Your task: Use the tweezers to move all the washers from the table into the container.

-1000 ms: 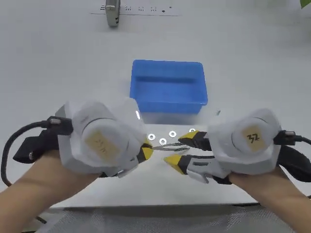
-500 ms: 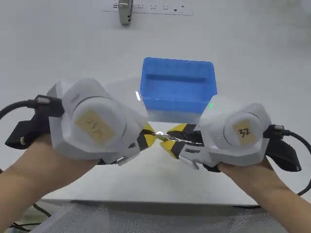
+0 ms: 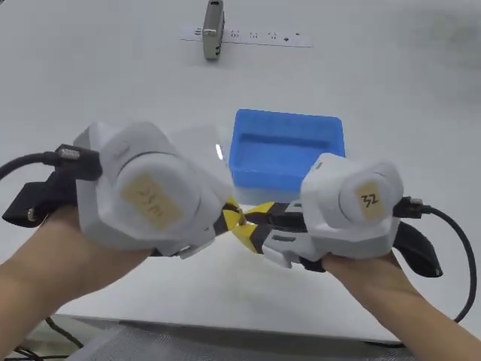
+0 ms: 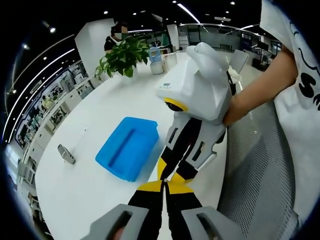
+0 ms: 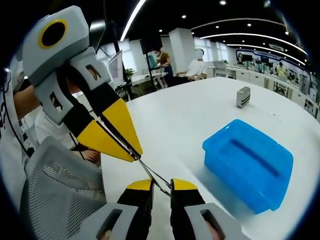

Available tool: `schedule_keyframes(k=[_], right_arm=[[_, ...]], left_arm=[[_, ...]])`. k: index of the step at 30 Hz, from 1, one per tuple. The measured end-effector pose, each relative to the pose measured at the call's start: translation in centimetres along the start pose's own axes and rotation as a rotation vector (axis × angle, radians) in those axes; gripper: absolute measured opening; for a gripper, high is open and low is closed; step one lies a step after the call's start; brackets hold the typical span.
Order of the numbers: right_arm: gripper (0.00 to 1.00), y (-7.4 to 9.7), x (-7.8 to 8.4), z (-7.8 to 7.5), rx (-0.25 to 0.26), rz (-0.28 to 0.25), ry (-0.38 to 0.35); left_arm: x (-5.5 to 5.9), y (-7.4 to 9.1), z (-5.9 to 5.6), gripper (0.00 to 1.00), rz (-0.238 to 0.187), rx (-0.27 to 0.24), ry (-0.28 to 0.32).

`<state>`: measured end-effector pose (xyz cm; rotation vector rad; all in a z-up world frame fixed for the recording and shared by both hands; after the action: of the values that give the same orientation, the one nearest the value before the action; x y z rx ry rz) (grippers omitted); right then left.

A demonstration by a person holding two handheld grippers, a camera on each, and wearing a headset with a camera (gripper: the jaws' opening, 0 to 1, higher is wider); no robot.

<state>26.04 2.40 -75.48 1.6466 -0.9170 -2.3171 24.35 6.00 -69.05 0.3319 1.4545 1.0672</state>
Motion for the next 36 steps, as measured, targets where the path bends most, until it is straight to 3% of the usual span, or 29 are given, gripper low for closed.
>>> schedule_keyframes(k=[8, 13, 24, 36], right_arm=[[0.09, -0.01, 0.10, -0.22, -0.017, 0.004, -0.022], [0.09, 0.02, 0.02, -0.29, -0.012, 0.011, -0.018], [0.08, -0.16, -0.03, -0.18, -0.015, 0.013, -0.024], [0.06, -0.25, -0.60, 0.39, -0.008, 0.044, 0.059]], left_arm=[[-0.12, -0.28, 0.34, 0.00, -0.001, 0.021, 0.031], [-0.31, -0.42, 0.37, 0.00, 0.014, 0.026, 0.015], [-0.27, -0.57, 0.55, 0.00, -0.015, 0.034, 0.026], [-0.06, -0.23, 0.36, 0.00, -0.030, 0.059, 0.013]])
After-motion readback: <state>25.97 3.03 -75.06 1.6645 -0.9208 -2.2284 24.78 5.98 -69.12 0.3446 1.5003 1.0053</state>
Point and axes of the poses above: the centre of the closed fingertips' face, and the gripper's own axes: y roughly backward along the fingers, z roughly to its left, x roughly out of its underside, the point moved 4 cm from there along y, roughly backward along the fingers
